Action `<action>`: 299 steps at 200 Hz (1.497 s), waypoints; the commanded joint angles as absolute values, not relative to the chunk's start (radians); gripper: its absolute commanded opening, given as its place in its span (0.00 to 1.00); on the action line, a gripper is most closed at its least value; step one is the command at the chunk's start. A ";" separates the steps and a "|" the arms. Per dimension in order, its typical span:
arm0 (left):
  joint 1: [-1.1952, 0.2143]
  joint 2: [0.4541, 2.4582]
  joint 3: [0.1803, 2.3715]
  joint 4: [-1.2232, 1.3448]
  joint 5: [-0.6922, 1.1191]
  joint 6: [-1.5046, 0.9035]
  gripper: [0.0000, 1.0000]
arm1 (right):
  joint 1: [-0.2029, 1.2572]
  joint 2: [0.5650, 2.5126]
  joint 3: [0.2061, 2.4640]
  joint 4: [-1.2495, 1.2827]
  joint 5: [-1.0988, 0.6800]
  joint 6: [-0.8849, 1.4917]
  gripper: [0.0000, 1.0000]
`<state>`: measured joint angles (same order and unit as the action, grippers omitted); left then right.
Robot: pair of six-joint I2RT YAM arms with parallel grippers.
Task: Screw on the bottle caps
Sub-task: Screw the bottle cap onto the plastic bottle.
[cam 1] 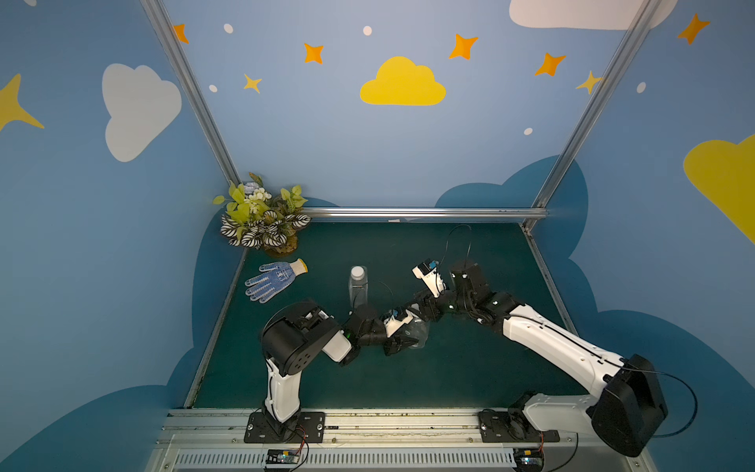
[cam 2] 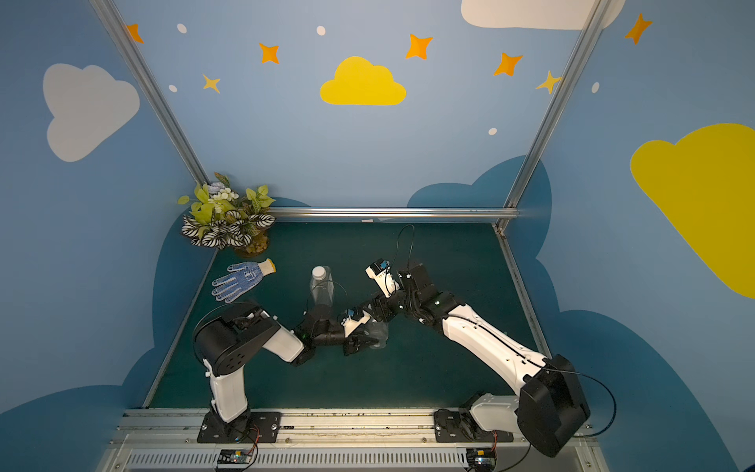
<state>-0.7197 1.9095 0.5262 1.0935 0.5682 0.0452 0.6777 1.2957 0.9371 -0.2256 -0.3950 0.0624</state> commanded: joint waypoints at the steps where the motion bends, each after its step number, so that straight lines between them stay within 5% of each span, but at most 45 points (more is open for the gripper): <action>1: -0.713 1.911 0.542 1.119 0.594 0.040 0.42 | 0.676 1.291 0.918 -0.222 -0.412 0.030 0.52; 141: -0.705 1.907 0.532 1.140 0.588 0.034 0.42 | 0.678 1.251 0.846 -0.229 -0.348 0.028 0.30; 299: -0.733 1.988 0.457 1.390 0.409 0.058 0.43 | 0.744 1.236 0.732 -0.157 -0.171 0.153 0.31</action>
